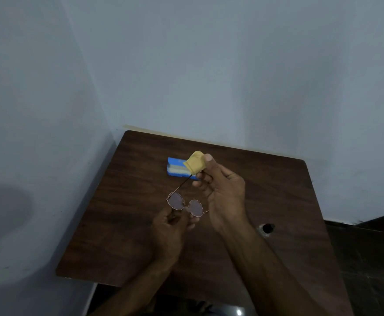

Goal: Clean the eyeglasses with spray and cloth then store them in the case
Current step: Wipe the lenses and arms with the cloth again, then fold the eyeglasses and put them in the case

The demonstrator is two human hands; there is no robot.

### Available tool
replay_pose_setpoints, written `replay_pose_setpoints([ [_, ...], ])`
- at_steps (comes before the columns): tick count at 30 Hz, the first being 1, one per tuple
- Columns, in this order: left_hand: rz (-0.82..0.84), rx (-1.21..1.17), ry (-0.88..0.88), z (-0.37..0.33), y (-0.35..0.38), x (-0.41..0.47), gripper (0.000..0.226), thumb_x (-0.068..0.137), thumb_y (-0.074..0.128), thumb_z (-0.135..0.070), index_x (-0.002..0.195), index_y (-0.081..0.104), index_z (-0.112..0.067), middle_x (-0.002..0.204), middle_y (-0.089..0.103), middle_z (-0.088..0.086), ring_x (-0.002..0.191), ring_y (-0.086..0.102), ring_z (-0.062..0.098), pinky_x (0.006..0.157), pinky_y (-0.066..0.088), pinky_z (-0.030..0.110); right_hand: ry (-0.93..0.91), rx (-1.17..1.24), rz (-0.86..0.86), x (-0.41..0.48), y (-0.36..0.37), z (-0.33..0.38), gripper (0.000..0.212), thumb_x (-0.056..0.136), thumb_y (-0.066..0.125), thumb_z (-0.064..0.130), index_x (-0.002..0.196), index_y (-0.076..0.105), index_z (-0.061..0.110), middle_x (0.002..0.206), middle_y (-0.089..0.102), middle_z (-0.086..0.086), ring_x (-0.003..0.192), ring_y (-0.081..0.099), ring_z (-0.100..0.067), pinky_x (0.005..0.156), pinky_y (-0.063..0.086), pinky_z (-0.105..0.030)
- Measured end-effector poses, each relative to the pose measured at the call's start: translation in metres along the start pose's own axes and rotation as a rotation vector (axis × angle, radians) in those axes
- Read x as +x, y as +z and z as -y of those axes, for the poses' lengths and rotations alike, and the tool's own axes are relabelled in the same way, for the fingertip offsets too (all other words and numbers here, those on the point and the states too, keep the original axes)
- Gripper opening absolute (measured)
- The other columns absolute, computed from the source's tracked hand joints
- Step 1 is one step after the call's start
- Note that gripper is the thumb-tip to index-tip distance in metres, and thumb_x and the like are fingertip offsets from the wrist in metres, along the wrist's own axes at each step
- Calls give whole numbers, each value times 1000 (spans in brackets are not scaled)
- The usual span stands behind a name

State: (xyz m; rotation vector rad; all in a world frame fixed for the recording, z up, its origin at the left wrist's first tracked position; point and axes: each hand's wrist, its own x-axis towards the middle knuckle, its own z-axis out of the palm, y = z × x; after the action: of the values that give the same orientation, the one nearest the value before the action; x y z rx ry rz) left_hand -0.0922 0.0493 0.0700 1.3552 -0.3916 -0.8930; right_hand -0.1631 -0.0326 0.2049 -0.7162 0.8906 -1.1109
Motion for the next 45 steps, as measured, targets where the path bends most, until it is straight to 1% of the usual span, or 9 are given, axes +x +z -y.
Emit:
replay_pose_setpoints([
  [5, -3, -7, -47, 4, 12, -5, 16, 98, 69, 3, 91, 76, -9, 83, 82, 12, 75, 82, 26, 59, 63, 28, -19, 29, -35, 6, -12, 15, 24, 97, 70, 19, 102, 77, -4, 82, 72, -13, 71, 67, -16, 59, 60, -25],
  [15, -105, -110, -81, -7, 29, 2, 9, 100, 68, -5, 104, 76, -8, 86, 83, 10, 73, 81, 20, 57, 63, 27, -302, -128, -119, 11, -71, 27, 23, 95, 70, 22, 109, 77, 4, 101, 78, -15, 86, 76, -24, 68, 61, -32],
  [25, -185, -156, -83, -3, 35, 1, 7, 100, 69, -7, 97, 75, -7, 79, 81, 7, 66, 79, 17, 53, 61, 26, 91, -193, -246, 14, -170, -83, 15, 100, 62, 4, 105, 71, -7, 104, 73, -31, 80, 70, -26, 65, 62, -24],
  [32, -213, -141, -98, 1, 39, -15, 7, 100, 69, -9, 98, 76, -7, 80, 81, 6, 67, 79, 18, 53, 61, 27, 276, -590, -157, 44, -222, -149, 14, 101, 57, -4, 96, 67, 7, 98, 70, -22, 71, 65, -20, 55, 55, -25],
  [35, -215, -137, -103, 3, 37, -22, 8, 99, 70, -10, 96, 77, -10, 82, 81, 7, 69, 79, 20, 54, 61, 28, 244, -809, -107, 51, -234, -159, 11, 101, 60, 3, 105, 69, -1, 91, 72, -20, 65, 64, -18, 50, 54, -28],
  [38, -212, -146, -117, 2, 39, -25, 11, 99, 71, -11, 92, 79, -14, 83, 80, 9, 71, 80, 21, 54, 61, 29, 153, -1006, -57, 54, -237, -157, 12, 98, 64, 6, 102, 75, 4, 96, 75, -17, 85, 70, -30, 80, 58, -44],
  [40, -205, -141, -117, 0, 41, -26, 13, 98, 71, -11, 90, 80, -16, 84, 80, 9, 72, 80, 21, 55, 61, 29, 66, -1144, 13, 52, -236, -152, 14, 97, 65, 8, 104, 76, 6, 109, 73, -12, 103, 67, -27, 92, 50, -36],
  [42, -190, -141, -108, -4, 44, -27, 15, 99, 71, -12, 89, 81, -19, 86, 81, 10, 73, 80, 21, 55, 61, 28, 3, -1241, 33, 46, -231, -142, 18, 101, 62, 18, 113, 72, 9, 123, 63, -11, 105, 57, -15, 88, 40, -27],
  [45, -168, -143, -96, -10, 46, -27, 19, 99, 71, -12, 87, 83, -22, 85, 81, 9, 73, 80, 20, 56, 61, 28, -193, -1044, -46, 34, -210, -118, 23, 104, 60, 27, 122, 65, 15, 124, 61, -4, 105, 57, -9, 91, 46, -29],
])
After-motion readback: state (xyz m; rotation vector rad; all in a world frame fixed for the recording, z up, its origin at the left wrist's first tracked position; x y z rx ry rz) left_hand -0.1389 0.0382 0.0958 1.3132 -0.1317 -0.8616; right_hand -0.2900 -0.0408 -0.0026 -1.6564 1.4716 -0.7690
